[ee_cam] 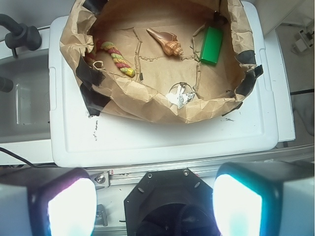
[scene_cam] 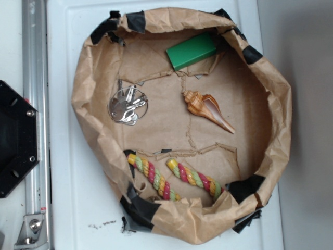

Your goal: Grab the shell.

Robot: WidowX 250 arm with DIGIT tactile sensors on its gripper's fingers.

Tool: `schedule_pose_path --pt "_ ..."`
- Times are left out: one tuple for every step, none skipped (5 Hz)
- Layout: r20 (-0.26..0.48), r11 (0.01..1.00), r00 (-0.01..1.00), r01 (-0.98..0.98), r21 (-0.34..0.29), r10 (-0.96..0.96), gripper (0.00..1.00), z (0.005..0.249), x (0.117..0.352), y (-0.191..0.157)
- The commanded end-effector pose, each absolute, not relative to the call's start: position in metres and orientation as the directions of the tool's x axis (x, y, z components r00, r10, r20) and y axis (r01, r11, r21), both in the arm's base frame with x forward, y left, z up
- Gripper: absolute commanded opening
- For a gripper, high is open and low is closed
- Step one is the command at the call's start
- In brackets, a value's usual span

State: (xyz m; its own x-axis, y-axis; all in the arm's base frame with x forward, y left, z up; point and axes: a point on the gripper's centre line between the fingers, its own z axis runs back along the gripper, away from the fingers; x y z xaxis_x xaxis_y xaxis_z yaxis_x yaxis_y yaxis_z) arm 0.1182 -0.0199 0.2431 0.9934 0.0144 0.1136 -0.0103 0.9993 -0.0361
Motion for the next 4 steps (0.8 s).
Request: schedule_pose_path --pt "0.114 0.999 0.993 -0.010 -0.036 0.014 1.00 0.243 0.118 -0.020" --pt "0.201 0.983 0.965 0.152 0.100 -0.170 1.00 0.224 0.151 0.000" --pt "0.252 0.911 0.878 0.374 0.171 -0.408 1.00 0.214 0.189 0.000" --pt "0.260 0.886 0.850 0.413 0.212 -0.459 1.00 0.189 0.225 0.008"
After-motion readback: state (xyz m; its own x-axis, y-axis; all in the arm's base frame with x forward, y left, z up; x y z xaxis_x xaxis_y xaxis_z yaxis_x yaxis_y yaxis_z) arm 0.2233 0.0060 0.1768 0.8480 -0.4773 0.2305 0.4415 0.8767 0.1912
